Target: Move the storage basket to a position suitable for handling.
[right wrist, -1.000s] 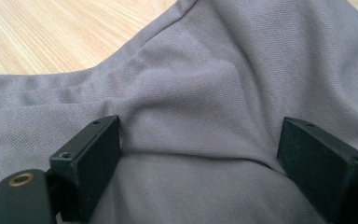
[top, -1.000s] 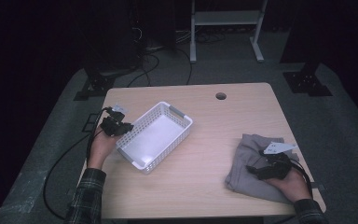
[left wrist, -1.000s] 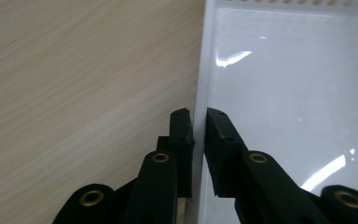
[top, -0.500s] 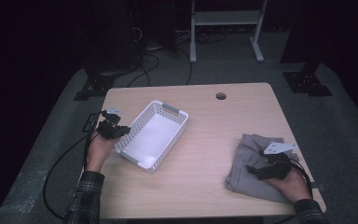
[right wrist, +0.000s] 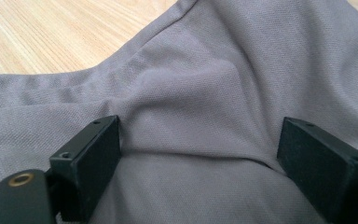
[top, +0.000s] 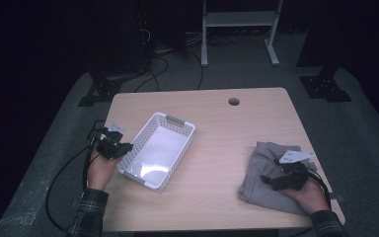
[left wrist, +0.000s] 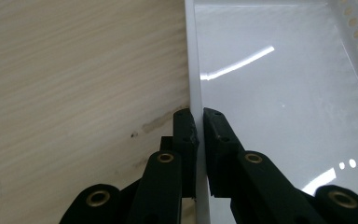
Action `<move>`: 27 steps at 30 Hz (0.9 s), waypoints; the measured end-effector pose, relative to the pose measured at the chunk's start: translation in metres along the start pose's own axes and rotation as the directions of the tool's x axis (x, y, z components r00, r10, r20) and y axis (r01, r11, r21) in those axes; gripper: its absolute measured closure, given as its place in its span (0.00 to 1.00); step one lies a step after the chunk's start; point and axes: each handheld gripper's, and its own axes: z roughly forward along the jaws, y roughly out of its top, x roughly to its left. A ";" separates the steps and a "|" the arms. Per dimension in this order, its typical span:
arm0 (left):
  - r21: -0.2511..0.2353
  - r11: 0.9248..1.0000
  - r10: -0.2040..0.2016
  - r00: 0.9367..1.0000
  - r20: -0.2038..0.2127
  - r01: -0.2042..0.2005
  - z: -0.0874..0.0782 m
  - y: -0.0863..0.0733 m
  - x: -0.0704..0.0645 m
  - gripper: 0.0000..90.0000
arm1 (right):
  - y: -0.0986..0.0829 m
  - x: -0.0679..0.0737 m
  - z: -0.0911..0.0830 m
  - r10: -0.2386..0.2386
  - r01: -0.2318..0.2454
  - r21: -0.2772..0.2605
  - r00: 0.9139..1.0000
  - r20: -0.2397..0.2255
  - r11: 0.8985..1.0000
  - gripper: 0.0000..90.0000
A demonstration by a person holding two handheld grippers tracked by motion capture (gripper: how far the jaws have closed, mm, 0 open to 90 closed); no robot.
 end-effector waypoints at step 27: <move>-0.074 0.997 -0.016 0.999 -0.046 0.013 -0.036 -0.027 0.001 0.80 | 0.000 0.000 0.000 0.003 -0.003 0.002 1.000 -0.001 1.000 0.14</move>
